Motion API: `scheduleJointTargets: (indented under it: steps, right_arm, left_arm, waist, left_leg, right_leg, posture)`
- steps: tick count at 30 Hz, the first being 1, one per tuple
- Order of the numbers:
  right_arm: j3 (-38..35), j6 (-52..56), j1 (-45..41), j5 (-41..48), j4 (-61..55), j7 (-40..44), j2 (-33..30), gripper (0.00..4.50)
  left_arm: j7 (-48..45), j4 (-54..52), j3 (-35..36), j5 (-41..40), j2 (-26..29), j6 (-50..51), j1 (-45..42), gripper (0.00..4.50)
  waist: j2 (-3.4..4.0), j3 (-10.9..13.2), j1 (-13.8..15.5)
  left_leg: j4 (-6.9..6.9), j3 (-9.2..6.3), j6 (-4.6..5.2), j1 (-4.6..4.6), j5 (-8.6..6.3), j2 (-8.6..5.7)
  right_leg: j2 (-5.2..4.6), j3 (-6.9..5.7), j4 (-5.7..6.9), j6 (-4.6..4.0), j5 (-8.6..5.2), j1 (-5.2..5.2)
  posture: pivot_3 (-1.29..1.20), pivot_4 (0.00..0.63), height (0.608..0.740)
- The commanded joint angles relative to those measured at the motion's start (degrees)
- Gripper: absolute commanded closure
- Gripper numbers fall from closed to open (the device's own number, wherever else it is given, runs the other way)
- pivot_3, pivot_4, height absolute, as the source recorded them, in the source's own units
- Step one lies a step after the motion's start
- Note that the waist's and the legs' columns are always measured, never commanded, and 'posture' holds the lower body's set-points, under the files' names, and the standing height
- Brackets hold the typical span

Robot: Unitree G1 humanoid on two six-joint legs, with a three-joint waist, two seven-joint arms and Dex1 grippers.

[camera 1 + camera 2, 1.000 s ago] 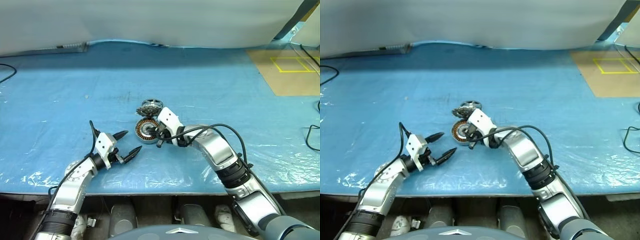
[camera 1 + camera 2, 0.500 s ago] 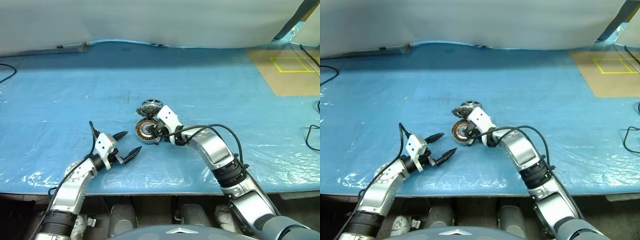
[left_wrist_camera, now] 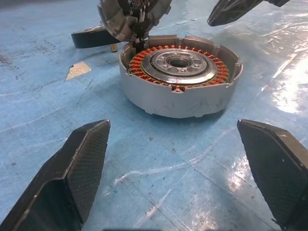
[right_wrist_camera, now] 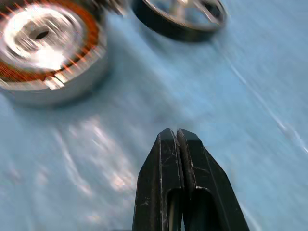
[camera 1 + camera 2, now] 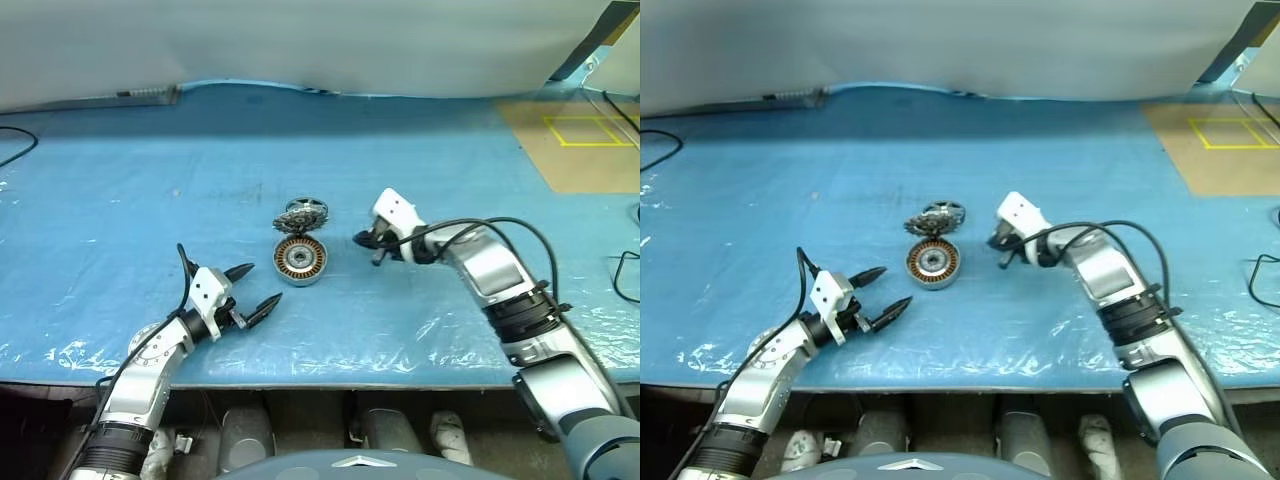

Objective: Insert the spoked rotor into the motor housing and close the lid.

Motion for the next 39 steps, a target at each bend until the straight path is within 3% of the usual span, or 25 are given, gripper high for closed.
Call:
scheduleJointTargets:
  steps: [1,8,12,16,26,39]
  right_arm:
    - [0.11,-6.73,-5.58,-2.59,7.45,1.62,0.33,4.46]
    - [-1.45,-20.21,-17.78,-5.54,30.61,0.25,6.69,4.46]
    - [-3.24,-24.85,-23.57,-4.52,39.74,2.74,10.37,3.63]
    - [-4.1,-28.24,-27.57,-5.17,47.3,5.26,13.13,2.2]
    - [-9.02,-30.45,-34.35,-5.51,58.24,4.19,19.66,2.2]
    - [-9.64,-30.95,-34.2,-9.06,61.51,2.82,23.65,2.2]
  left_arm:
    - [0.14,-1.5,1.24,-0.26,0.49,-0.76,-0.31,0.0]
    - [0.51,-1.65,1.32,-0.14,0.51,-0.69,-0.56,0.0]
    - [0.84,-2.0,1.66,-0.13,0.73,-0.63,-0.49,0.0]
    - [1.1,-2.12,1.8,-0.09,0.83,-0.68,-0.41,0.0]
    - [1.8,-2.42,1.79,0.27,0.38,-0.96,-0.14,0.0]
    - [2.8,-3.39,1.91,0.31,0.4,-1.11,0.91,0.0]
  waist:
    - [0.01,0.0,-0.22]
    - [0.01,0.0,-0.04]
    - [0.02,0.01,0.17]
    - [0.02,0.01,0.15]
    - [0.05,0.03,0.12]
    - [0.07,0.04,0.13]
  left_leg:
    - [0.01,0.01,0.0,-0.04,0.0,0.0]
    - [0.17,0.05,0.03,-0.07,0.0,0.03]
    - [0.25,0.05,0.04,-0.28,-0.01,0.04]
    - [0.29,0.04,0.08,-0.42,0.0,0.12]
    - [0.32,0.04,0.28,-0.48,-0.12,0.2]
    - [0.32,0.04,0.27,-0.58,-0.13,0.25]
  right_leg:
    - [0.01,0.02,0.02,0.0,0.0,-0.02]
    - [0.01,0.04,0.19,-0.05,0.01,-0.13]
    - [-0.03,-0.03,0.18,-0.05,0.01,-0.22]
    - [-0.01,-0.12,0.2,-0.08,0.02,-0.31]
    - [0.02,-0.16,0.22,-0.13,0.02,-0.39]
    - [0.03,-0.21,0.23,-0.16,0.01,-0.47]
  posture:
    - [0.0,0.15,0.74]
    - [0.0,0.15,0.74]
    - [0.0,0.15,0.74]
    - [0.0,0.15,0.74]
    - [0.0,0.15,0.74]
    - [0.0,0.15,0.74]
